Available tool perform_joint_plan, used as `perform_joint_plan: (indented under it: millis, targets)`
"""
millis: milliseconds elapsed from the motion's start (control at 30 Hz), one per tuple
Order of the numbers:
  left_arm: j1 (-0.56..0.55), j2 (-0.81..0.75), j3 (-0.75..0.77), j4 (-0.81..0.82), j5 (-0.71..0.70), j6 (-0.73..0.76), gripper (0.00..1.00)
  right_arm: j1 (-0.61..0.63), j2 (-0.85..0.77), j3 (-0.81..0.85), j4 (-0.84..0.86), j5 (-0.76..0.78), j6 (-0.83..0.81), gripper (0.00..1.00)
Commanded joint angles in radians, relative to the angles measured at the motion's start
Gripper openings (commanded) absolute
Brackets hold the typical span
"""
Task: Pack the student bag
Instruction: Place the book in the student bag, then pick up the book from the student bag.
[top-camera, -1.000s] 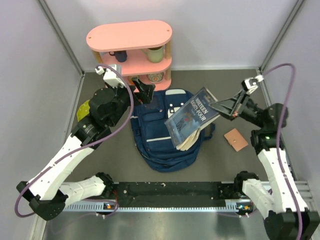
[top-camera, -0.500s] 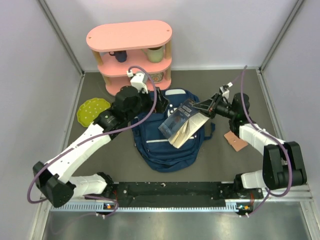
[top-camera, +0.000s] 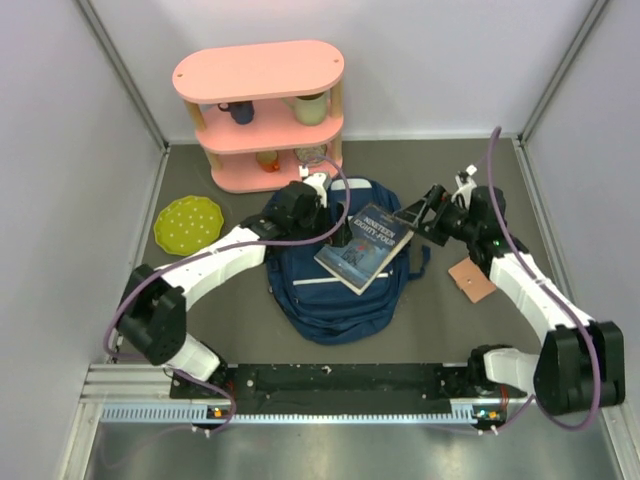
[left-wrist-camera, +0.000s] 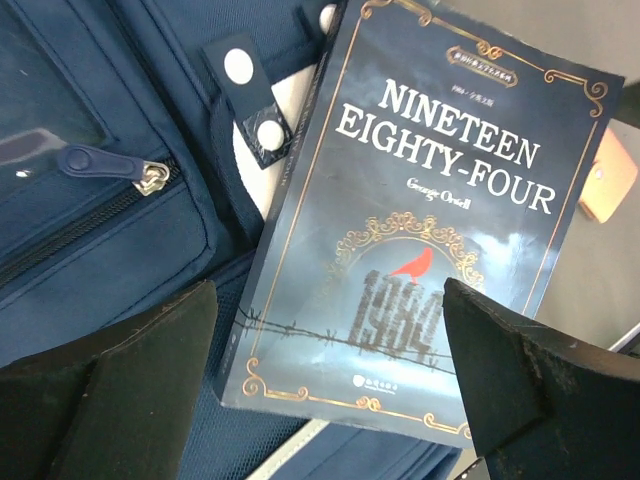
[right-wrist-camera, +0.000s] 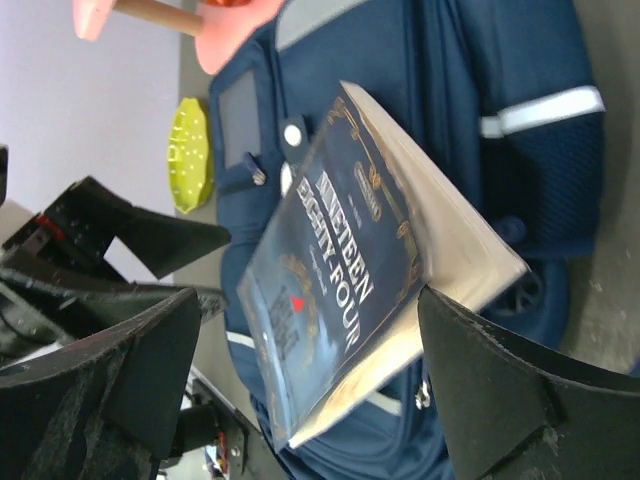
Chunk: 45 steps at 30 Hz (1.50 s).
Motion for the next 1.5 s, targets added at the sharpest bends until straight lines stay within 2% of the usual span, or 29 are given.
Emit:
perform_joint_plan:
  millis: [0,300,400,600,700,867,1067,1133,1267,1467]
  targets:
    - [0.005,0.078,0.026,0.048,0.055,-0.028,0.98,0.009,-0.072,-0.115,-0.031,0.069,-0.021,0.88]
    - [0.005,0.168,0.028,0.054,0.092,-0.048,0.96,0.012,-0.014,-0.189,0.064,0.054,0.051,0.91]
    - [0.005,0.17,0.021,0.062,0.107,-0.051,0.96,0.012,0.026,-0.207,0.169,0.02,0.086,0.91]
    - [0.005,0.179,0.005,0.091,0.161,-0.064,0.94,0.015,0.12,-0.213,0.303,-0.034,0.154,0.82]
    - [0.005,0.181,-0.009,0.114,0.189,-0.068,0.92,0.015,0.149,-0.213,0.378,-0.051,0.18,0.7]
    - [0.004,0.181,-0.022,0.145,0.235,-0.076,0.89,0.015,0.18,-0.193,0.389,-0.047,0.171,0.47]
    - [0.004,0.173,-0.04,0.174,0.243,-0.081,0.86,0.016,0.19,-0.192,0.43,-0.07,0.174,0.15]
    - [0.004,0.178,-0.038,0.174,0.247,-0.082,0.86,0.013,0.181,-0.19,0.432,-0.074,0.172,0.01]
    - [0.002,0.168,-0.048,0.174,0.235,-0.09,0.87,0.013,0.138,-0.169,0.398,-0.084,0.149,0.0]
    - [0.008,0.032,-0.066,0.108,0.042,-0.079,0.98,0.013,-0.001,-0.094,0.23,-0.083,0.039,0.0]
